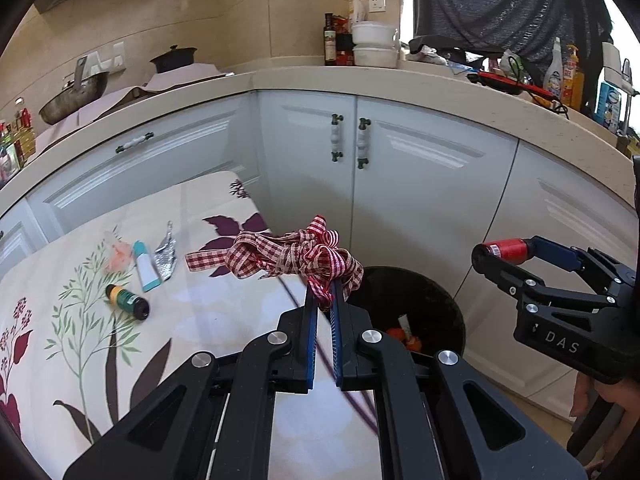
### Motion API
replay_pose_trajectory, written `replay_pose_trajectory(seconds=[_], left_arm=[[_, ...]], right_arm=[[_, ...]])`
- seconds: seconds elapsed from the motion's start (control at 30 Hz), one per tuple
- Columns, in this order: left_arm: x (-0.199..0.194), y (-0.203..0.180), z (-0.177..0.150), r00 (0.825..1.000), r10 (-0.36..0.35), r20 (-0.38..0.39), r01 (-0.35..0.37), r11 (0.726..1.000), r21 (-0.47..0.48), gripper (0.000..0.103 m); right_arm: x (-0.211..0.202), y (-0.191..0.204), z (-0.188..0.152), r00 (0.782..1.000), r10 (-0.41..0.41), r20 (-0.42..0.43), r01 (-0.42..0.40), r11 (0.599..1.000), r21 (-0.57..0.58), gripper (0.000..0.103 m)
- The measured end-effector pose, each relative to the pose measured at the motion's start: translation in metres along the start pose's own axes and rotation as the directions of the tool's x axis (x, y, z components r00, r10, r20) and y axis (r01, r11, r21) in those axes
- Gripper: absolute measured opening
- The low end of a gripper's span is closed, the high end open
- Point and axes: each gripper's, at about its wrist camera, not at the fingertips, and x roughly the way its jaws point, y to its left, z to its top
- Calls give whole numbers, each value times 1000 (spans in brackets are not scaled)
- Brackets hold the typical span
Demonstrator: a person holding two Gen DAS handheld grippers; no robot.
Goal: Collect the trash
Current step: 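Lift the ribbon and carry it over the bin with the left gripper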
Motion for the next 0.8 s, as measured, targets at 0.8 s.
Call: replay_pose_trajectory(seconds=[0.8], left_arm=[[22, -30, 6, 1000, -29, -7, 30, 999, 38, 7]], right_arm=[[10, -20, 1, 1000, -23, -8, 23, 999, 28, 72]])
